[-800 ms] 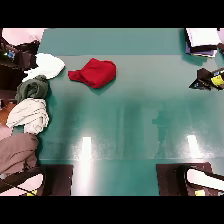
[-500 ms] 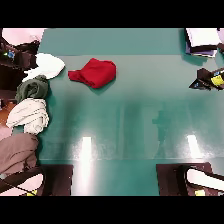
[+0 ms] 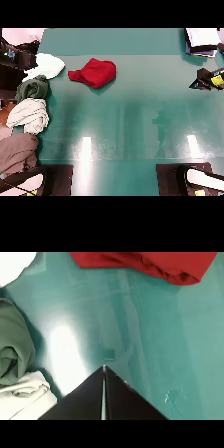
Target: Fold the shirts.
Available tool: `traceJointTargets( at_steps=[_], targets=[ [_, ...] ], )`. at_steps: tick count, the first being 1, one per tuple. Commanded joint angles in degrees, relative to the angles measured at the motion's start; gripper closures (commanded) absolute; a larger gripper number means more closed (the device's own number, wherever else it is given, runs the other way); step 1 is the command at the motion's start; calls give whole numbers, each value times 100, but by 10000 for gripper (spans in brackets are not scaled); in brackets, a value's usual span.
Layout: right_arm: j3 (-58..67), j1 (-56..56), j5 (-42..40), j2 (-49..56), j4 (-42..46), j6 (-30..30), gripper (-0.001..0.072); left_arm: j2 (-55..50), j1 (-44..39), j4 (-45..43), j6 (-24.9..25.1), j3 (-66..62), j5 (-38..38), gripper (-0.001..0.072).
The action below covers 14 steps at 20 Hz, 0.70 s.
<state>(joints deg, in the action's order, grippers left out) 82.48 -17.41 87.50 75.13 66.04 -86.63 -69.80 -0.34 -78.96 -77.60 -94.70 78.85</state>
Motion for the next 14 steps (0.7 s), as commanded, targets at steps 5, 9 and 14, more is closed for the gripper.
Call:
traceJointTargets(
  at_steps=[5,9,14],
  targets=[
    [-2,4,-157,2,-4,-2,694,4,2,13,-4,0,-769,682],
    [-2,4,-146,2,-15,-2,695,-46,2,503,-48,2,-992,517],
    [-2,4,72,4,-192,-2,695,-1226,-382,1469,7,7,-1209,229]
  ],
)
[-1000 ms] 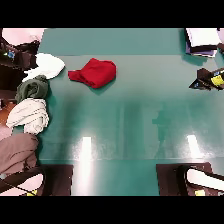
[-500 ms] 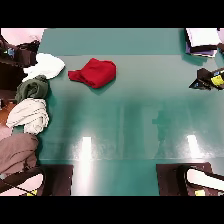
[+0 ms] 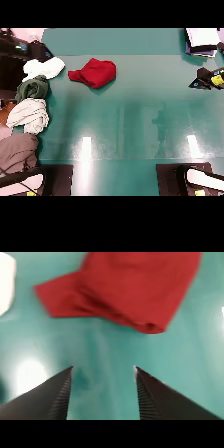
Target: Fold the shirts.
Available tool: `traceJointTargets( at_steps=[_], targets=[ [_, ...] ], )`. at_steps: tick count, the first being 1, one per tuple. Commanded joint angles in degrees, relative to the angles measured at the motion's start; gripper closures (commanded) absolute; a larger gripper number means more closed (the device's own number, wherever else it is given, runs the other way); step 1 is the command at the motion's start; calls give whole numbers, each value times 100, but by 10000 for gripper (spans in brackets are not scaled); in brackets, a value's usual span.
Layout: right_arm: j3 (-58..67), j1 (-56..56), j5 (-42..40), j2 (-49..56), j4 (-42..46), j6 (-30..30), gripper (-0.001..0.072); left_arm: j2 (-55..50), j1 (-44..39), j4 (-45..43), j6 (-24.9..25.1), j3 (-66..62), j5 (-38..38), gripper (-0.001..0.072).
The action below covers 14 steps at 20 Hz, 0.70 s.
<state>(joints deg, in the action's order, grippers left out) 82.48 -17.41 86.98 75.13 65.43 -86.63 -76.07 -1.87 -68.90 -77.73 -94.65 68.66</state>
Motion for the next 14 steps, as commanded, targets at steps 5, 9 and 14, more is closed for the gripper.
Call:
traceJointTargets(
  at_steps=[5,9,14],
  targets=[
    [-2,4,219,4,-339,-2,694,-2282,-708,538,-365,2,-848,24],
    [-2,20,197,4,-437,-2,694,-2975,-667,1049,-570,2,-1163,24],
    [-2,52,203,4,-435,-2,694,-3296,-667,2173,-142,2,-1856,26]
  ],
)
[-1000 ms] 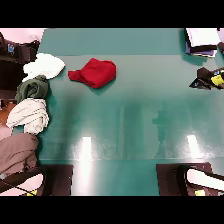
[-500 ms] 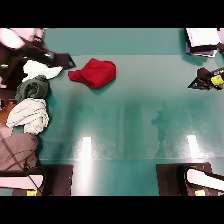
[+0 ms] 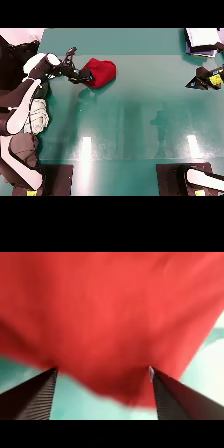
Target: Fold the shirts.
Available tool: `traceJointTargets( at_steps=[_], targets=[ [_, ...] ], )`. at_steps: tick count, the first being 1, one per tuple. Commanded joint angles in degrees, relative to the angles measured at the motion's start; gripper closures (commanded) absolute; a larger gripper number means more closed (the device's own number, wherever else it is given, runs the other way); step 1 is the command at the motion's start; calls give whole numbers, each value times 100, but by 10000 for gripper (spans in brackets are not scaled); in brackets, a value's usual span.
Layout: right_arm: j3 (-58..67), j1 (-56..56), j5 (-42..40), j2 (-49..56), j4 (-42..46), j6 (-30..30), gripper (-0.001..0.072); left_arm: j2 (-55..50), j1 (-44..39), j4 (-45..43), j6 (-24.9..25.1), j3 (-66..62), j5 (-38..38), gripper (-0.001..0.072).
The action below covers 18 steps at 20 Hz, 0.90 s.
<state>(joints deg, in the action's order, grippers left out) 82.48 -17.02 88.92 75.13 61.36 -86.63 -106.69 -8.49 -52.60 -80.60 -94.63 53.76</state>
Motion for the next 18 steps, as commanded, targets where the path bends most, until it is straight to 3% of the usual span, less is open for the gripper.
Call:
traceJointTargets(
  at_steps=[1,2,4,5,12,18],
  targets=[
    [-2,13,9,4,-28,-2,694,-273,-4,540,129,0,-367,62],
    [-2,13,2,4,-28,-2,694,-308,-4,542,129,-2,-400,142],
    [-2,13,9,2,-31,-2,694,-306,-4,605,146,-42,-409,517],
    [-2,13,35,-4,-35,-2,694,-304,-4,645,160,-160,-273,670],
    [4,-9,-293,-793,-33,0,694,216,-76,662,636,-2933,1628,684],
    [4,0,-1067,-1891,-39,0,694,2566,-573,625,1207,-2643,2011,684]
  ],
)
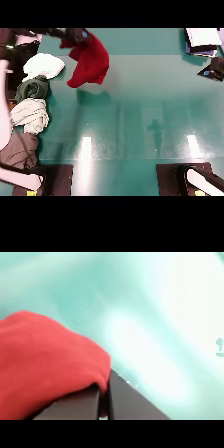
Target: Fold the shirts.
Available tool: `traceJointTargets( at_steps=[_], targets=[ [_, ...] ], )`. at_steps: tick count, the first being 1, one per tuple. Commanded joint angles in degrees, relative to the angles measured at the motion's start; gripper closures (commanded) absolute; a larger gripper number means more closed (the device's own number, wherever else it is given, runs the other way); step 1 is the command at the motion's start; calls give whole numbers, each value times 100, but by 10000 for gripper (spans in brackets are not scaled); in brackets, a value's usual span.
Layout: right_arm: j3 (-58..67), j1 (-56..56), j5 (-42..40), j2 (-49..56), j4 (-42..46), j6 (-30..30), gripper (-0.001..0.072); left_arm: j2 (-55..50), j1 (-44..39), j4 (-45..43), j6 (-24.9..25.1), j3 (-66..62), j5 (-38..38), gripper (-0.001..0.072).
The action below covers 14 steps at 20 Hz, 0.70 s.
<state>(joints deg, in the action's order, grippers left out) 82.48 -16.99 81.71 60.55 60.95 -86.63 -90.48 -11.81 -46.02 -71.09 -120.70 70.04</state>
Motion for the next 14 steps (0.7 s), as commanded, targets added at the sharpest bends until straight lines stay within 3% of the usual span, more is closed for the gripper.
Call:
traceJointTargets(
  at_steps=[1,5,8,12,13,14],
  targets=[
    [2,0,-363,-546,2,0,694,1209,-400,-39,254,-35,485,684],
    [2,0,-354,-813,2,0,694,1694,-1252,-496,249,146,839,684],
    [2,0,-278,-964,2,-2,694,1646,-1604,-763,245,1325,960,683],
    [2,0,-260,-1204,4,0,694,1073,-1604,-802,254,2806,376,680],
    [2,0,-260,-1250,7,-2,694,833,-1604,-789,234,2881,330,598],
    [2,0,-254,-1287,7,-2,694,586,-1604,-780,144,2881,352,400]
  ],
)
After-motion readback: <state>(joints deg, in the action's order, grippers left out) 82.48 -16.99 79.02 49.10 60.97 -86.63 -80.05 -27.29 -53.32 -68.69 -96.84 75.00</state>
